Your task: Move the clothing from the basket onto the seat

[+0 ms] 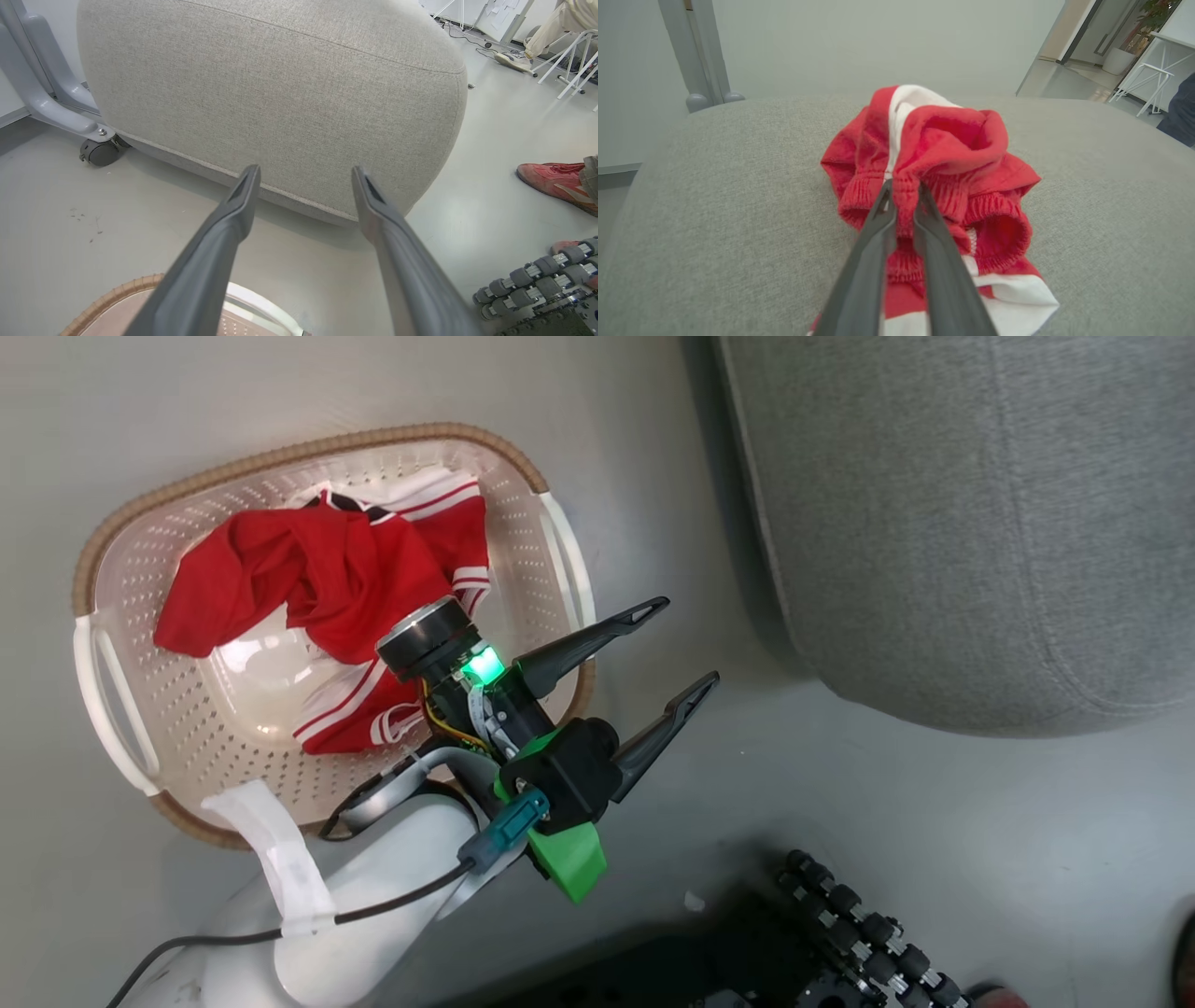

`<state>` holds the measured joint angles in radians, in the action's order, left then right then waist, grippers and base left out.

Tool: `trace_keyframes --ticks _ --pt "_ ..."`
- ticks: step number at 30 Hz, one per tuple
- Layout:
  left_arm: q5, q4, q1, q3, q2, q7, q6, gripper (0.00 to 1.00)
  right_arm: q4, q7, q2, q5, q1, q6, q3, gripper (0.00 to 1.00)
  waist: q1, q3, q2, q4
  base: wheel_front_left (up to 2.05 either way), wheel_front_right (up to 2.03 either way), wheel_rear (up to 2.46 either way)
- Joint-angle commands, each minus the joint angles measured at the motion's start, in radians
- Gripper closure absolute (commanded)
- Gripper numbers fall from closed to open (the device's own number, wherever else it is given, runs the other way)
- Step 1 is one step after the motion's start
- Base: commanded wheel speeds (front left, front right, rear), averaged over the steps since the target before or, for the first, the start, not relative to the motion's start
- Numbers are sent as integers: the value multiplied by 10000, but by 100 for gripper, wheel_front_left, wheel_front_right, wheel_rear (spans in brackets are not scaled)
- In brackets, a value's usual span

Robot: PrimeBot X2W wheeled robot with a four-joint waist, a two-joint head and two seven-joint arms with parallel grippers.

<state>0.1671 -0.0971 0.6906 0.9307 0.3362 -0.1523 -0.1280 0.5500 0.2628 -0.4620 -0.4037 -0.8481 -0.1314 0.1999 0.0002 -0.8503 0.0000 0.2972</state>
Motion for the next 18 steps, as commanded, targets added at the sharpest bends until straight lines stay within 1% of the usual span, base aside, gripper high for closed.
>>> trace_keyframes --ticks 1,6,9,12,15,18 --pt "27 -45 199 -41 -5 -89 2 0 112 31 72 82 41 13 152 0 -2 -196 0 -262 0 0 0" --pt "233 -349 -42 -133 -126 -427 178 0 -41 31 673 534 510 13 542 0 -2 371 0 -256 0 0 0" --pt "608 -656 -332 -333 -367 -731 344 0 -380 31 888 978 1038 13 475 0 -2 1033 0 -345 0 0 0" --pt "1165 -1089 -703 -685 -773 -989 531 0 -785 29 1192 1172 1840 13 421 0 -2 1930 0 -520 0 0 0" --pt "1560 -1575 -1135 -1025 -1164 -1112 687 0 -1094 31 1376 1208 2663 13 -36 0 -2 2824 0 -752 0 0 0" --pt "1859 -1849 -1736 -1609 -1598 -1129 863 0 -1548 31 1681 1338 3569 12 -764 0 -2 3806 0 -1025 0 0 0"
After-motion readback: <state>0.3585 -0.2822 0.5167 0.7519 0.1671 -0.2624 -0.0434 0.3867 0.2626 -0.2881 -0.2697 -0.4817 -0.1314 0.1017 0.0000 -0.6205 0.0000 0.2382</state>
